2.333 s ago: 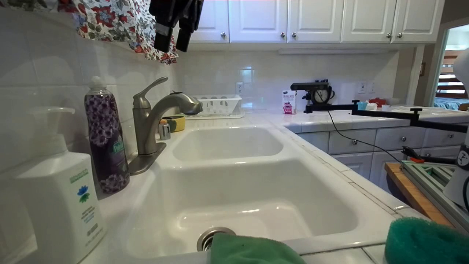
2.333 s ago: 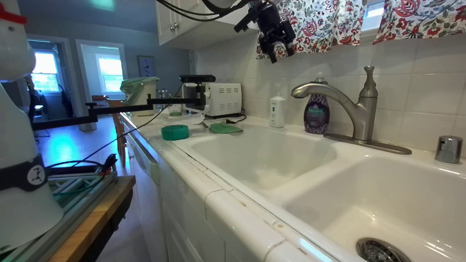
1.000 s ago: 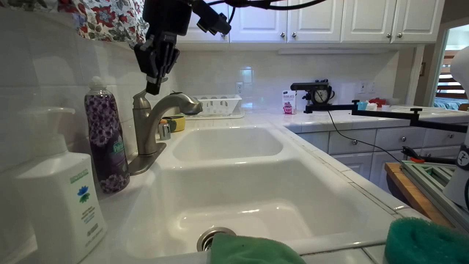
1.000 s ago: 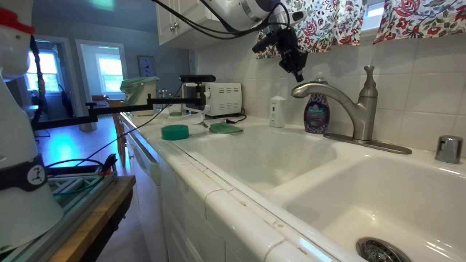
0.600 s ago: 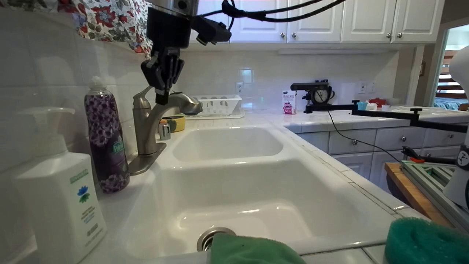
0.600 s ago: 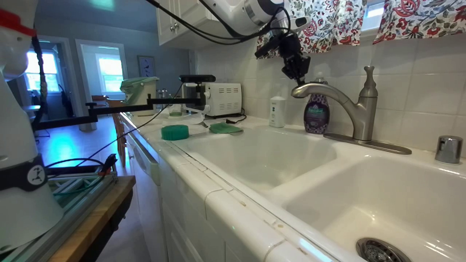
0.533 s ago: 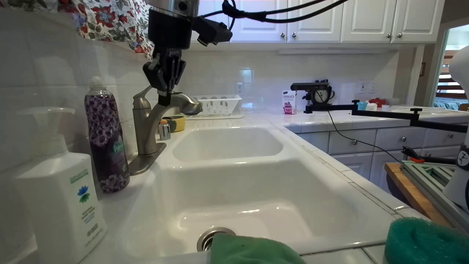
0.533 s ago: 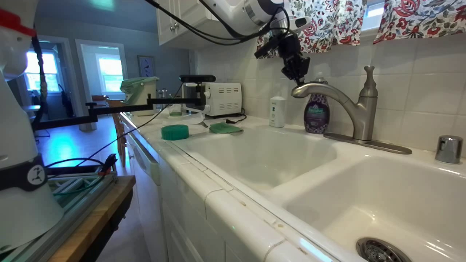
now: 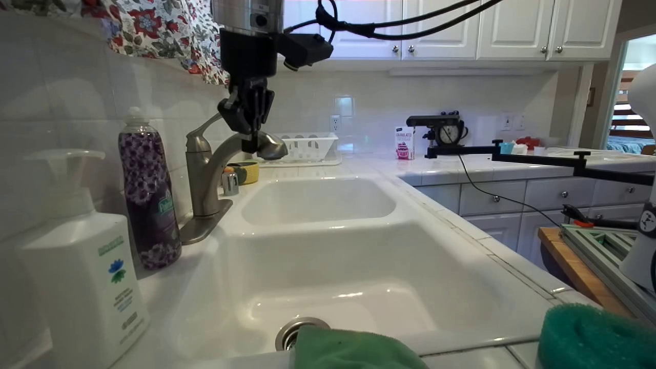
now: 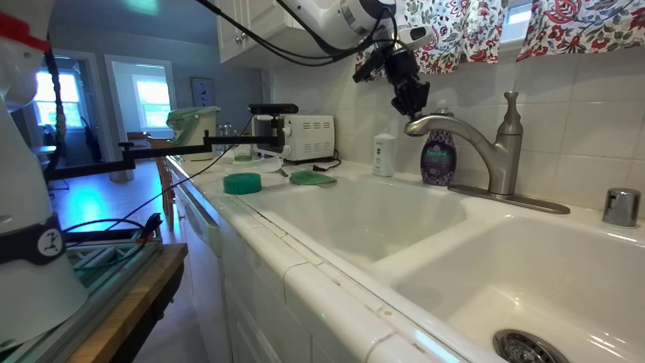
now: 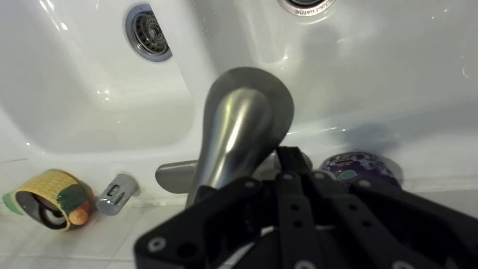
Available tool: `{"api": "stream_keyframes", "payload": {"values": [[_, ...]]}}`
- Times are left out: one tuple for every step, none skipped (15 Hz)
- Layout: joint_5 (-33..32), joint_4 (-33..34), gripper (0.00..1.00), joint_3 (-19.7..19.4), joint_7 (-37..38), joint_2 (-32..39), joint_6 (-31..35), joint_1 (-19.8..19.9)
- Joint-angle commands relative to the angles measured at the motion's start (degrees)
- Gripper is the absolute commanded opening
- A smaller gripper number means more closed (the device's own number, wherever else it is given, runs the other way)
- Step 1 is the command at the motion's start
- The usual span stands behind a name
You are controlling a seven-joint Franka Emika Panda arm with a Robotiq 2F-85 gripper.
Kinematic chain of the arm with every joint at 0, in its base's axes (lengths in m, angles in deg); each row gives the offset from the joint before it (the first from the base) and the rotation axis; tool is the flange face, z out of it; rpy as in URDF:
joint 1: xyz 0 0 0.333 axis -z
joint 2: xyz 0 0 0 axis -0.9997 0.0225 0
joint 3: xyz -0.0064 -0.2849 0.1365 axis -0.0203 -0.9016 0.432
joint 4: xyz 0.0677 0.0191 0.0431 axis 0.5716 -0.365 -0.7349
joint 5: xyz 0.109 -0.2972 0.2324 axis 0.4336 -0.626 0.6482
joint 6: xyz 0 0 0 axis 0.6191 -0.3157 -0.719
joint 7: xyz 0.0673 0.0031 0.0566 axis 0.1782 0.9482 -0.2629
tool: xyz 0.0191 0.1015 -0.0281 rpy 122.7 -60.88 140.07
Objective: Push the faucet to the right.
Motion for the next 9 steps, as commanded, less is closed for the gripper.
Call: {"api": "stream_keyframes", "payload": {"values": [[-1.68, 1.38, 0.0, -1.08, 2.34, 0.6, -2.04, -0.22], [-1.72, 1.32, 0.0, -1.34, 2.62, 0.57, -2.04, -0.12], [-1.78, 1.2, 0.0, -1.65, 2.85, 0.47, -2.07, -0.03], [-1.66, 1.19, 0.0, -1.85, 2.86, 0.39, -2.24, 0.11], [-1.75, 1.11, 0.0, -2.17, 3.0, 0.33, -2.24, 0.18], [-1.58, 0.96, 0.0, -2.36, 3.12, 0.17, -2.51, 0.32], [-1.55, 0.82, 0.0, -2.57, 3.37, -0.04, -2.87, 0.4], [-1.64, 0.6, 0.0, -2.75, 3.67, -0.18, -3.14, 0.46], [-1.65, 0.54, 0.0, -2.87, 3.82, -0.35, -3.74, 0.57]]}}
